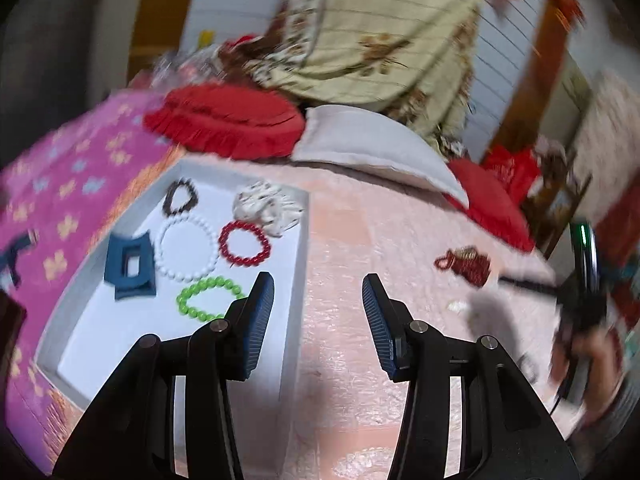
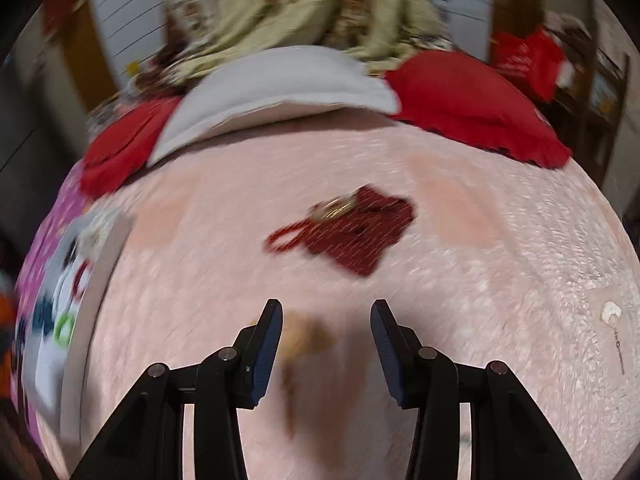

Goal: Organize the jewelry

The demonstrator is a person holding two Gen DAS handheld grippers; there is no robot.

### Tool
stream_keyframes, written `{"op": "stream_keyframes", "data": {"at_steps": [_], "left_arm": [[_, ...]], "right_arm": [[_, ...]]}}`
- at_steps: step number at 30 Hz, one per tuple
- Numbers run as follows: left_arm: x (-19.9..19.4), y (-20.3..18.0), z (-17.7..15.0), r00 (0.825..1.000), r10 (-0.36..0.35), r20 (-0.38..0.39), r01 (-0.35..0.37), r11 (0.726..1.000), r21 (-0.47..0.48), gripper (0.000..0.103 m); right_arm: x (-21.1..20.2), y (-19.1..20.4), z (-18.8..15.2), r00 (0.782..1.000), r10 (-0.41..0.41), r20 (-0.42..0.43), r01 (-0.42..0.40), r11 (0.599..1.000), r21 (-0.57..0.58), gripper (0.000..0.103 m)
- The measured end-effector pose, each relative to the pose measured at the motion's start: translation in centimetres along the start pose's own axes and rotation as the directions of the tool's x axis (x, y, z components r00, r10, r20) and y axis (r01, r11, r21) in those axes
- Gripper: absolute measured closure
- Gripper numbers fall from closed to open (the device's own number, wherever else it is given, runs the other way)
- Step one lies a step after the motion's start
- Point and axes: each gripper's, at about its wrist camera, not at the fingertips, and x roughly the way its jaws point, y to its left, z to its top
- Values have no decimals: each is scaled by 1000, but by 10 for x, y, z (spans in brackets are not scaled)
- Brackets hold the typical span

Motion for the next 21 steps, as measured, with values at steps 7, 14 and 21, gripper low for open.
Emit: {"op": "stream_keyframes", "data": {"at_steps": [7, 14, 21], "left_arm": [[16, -22, -10, 998, 63, 10, -64, 987, 146, 58], [34, -19, -10, 998, 18, -63, -12, 996, 91, 58], [37, -23, -15, 996, 22, -85, -12, 994, 113, 58]], "right_arm": [[57, -32, 53, 999, -30, -44, 36, 990, 139, 59], [92, -28, 48, 976, 172, -130, -145, 971, 189, 92], [45, 34, -31, 845, 435, -311, -453, 891, 15, 95]]}}
